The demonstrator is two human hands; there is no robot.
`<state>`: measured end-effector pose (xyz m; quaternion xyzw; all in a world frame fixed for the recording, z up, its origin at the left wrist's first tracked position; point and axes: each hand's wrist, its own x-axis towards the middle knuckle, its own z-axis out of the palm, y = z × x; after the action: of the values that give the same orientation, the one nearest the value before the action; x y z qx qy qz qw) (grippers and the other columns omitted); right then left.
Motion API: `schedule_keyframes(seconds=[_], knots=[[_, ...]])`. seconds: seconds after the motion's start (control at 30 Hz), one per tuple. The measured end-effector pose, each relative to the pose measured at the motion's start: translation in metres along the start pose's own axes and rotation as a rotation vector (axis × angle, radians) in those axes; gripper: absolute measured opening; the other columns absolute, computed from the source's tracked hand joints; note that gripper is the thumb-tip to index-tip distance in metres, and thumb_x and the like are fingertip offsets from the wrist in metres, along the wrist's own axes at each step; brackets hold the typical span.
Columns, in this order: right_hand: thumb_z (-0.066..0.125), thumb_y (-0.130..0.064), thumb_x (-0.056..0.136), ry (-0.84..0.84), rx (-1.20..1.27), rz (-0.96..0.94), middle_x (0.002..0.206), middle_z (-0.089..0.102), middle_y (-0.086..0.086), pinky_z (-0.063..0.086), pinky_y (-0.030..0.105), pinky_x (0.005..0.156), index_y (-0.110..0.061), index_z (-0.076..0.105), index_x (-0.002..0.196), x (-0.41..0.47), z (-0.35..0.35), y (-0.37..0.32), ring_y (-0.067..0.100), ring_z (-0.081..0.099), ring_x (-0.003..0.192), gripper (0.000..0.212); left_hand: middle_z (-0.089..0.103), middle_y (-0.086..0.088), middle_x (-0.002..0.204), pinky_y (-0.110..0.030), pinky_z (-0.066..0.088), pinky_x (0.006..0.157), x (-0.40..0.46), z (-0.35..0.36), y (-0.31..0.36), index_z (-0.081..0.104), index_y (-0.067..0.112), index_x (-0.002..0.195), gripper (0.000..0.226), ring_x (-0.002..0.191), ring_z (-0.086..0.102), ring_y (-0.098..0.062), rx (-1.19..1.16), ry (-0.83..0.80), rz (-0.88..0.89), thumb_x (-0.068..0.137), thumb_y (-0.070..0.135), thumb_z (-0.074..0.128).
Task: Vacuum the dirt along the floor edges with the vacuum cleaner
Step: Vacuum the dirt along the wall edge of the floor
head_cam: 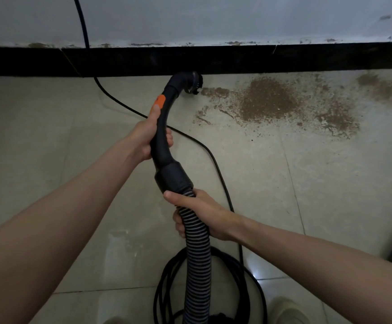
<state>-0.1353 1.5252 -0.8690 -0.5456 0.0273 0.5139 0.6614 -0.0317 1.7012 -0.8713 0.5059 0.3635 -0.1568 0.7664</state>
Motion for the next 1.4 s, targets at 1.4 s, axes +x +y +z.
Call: schedule_keyframes(seconds=[1.4], knots=[[0.042,-0.053,0.098,0.356,-0.604,-0.091,0.079,0.056,-0.004,0.039,0.023,0.057,-0.018,0.05,0.093,-0.004,0.046,0.027,0.013,0.057,0.072,0.037,0.05,-0.008,0.061,-0.029,0.049,0.052,-0.068,-0.007,-0.072,0.05,0.006,0.081,0.056,0.044,0.052,-0.021,0.197,0.172,0.016,0.086,0.061,0.052]])
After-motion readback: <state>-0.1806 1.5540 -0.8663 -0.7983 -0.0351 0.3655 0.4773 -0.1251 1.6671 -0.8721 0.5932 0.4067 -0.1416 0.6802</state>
